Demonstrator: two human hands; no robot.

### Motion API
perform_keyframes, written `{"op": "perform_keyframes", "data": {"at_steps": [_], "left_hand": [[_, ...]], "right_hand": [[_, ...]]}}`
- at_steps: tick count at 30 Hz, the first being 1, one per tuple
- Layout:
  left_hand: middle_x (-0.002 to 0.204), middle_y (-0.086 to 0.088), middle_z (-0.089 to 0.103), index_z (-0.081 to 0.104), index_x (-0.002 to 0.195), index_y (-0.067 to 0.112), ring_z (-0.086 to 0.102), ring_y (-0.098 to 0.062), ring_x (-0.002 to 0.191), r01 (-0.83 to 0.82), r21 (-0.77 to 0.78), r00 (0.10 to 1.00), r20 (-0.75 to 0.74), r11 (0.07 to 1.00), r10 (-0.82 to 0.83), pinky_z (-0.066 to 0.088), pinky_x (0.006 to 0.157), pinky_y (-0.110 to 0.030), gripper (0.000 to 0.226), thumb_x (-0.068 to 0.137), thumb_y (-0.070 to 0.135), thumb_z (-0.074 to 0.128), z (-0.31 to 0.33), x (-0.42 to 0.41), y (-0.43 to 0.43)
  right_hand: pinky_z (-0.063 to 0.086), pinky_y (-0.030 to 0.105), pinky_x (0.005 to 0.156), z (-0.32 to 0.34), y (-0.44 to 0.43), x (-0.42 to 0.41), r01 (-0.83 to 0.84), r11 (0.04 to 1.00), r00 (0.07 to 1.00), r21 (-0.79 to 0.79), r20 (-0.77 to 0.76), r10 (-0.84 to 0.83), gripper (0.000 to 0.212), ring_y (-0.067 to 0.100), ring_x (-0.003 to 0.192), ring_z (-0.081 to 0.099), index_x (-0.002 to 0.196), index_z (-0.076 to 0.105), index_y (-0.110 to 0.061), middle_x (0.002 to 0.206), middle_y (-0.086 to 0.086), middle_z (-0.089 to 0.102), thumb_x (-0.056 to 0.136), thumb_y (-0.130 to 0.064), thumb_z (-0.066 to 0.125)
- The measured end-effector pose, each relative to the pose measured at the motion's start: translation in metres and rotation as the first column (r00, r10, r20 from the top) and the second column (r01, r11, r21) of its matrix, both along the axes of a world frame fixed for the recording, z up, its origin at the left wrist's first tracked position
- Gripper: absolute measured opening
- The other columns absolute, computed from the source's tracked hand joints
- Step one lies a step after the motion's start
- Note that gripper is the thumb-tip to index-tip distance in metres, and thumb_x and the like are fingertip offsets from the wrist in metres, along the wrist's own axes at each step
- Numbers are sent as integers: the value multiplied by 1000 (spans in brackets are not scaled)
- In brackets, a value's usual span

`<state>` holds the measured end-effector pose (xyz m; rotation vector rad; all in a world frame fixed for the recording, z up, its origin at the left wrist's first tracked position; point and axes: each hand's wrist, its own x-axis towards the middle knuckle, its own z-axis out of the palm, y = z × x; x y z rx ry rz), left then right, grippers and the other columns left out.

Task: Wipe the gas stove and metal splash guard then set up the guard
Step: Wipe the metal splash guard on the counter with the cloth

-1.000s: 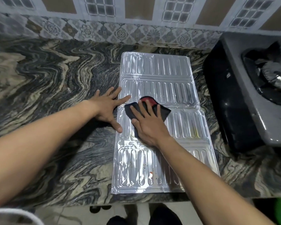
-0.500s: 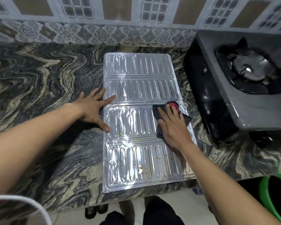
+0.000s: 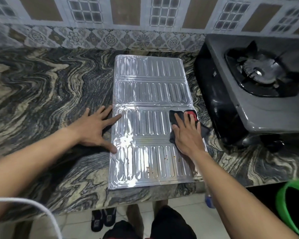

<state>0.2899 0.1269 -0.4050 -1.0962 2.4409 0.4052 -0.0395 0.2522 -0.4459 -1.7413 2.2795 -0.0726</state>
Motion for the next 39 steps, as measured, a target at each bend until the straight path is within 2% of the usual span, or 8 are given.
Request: {"op": "perform_keyframes", "data": {"at_steps": [5, 8, 13, 18, 21, 24, 32, 39], "left_hand": [[151, 2, -44, -25, 146, 47, -33, -24, 144, -18, -17, 1000, 14, 1000, 19, -18, 110, -57, 143, 34, 106, 43, -6, -2, 6], [154, 8, -39, -24, 148, 45, -28, -22, 147, -39, 29, 999, -7, 999, 39, -15, 111, -58, 147, 35, 104, 48, -8, -1, 6], [156, 10, -34, -25, 149, 44, -25, -21, 148, -60, 51, 998, 5, 997, 60, -14, 112, -58, 150, 34, 101, 54, -5, -3, 6], [157, 11, -33, -24, 149, 44, -25, -18, 148, -72, 55, 997, 15, 996, 71, -14, 113, -61, 152, 33, 100, 57, -4, -3, 6], [156, 12, -33, -25, 148, 46, -25, -17, 148, -81, 52, 996, 25, 995, 80, -13, 114, -63, 154, 31, 100, 57, -4, -3, 7], [155, 13, -35, -26, 148, 46, -25, -17, 148, -79, 51, 997, 24, 996, 78, -13, 113, -63, 152, 32, 101, 56, -3, -4, 7], [155, 10, -33, -27, 148, 45, -20, -21, 150, -84, 49, 995, 65, 995, 81, -8, 115, -66, 152, 33, 101, 55, 6, -10, 11], [155, 8, -38, -28, 148, 39, -24, -20, 147, -62, 74, 994, 99, 995, 55, -9, 113, -69, 159, 28, 102, 55, 4, -9, 44]], "right_hand": [[-5, 50, 122, -1, -5, 3, 21, 1000, 999, 10, -28, -20, 56, 27, 153, -8, 159, 5, -27, 167, 9, 3, 106, -43, 14], [-4, 52, 122, -1, -3, 31, -3, 1000, 999, 11, -38, 3, 56, 30, 153, -8, 158, 3, -26, 166, 9, 0, 106, -42, 13], [-7, 52, 122, 3, -15, 105, -252, 968, 967, -13, 30, 252, 55, 29, 152, -12, 159, 5, -27, 166, 7, -3, 106, -44, 12], [-5, 49, 123, 4, 0, 141, -523, 852, 851, -28, 41, 524, 54, 25, 153, -8, 159, 11, -30, 167, 3, 4, 107, -44, 16], [-4, 47, 123, 1, 22, 133, -605, 796, 794, -28, 49, 605, 53, 21, 153, -5, 158, 14, -31, 166, 0, 7, 106, -44, 18], [-7, 44, 123, 1, 36, 105, -564, 826, 824, -6, 50, 564, 54, 19, 153, -10, 158, 9, -33, 167, -2, 2, 106, -45, 16], [-7, 45, 123, -4, 65, 24, -250, 968, 968, 11, -30, 251, 55, 20, 152, -11, 159, 5, -30, 167, 2, 0, 107, -45, 15], [-9, 45, 121, -4, 65, 23, -221, 975, 975, -19, -34, 220, 55, 22, 153, -10, 159, 7, -29, 167, 3, 1, 107, -45, 15]]}}
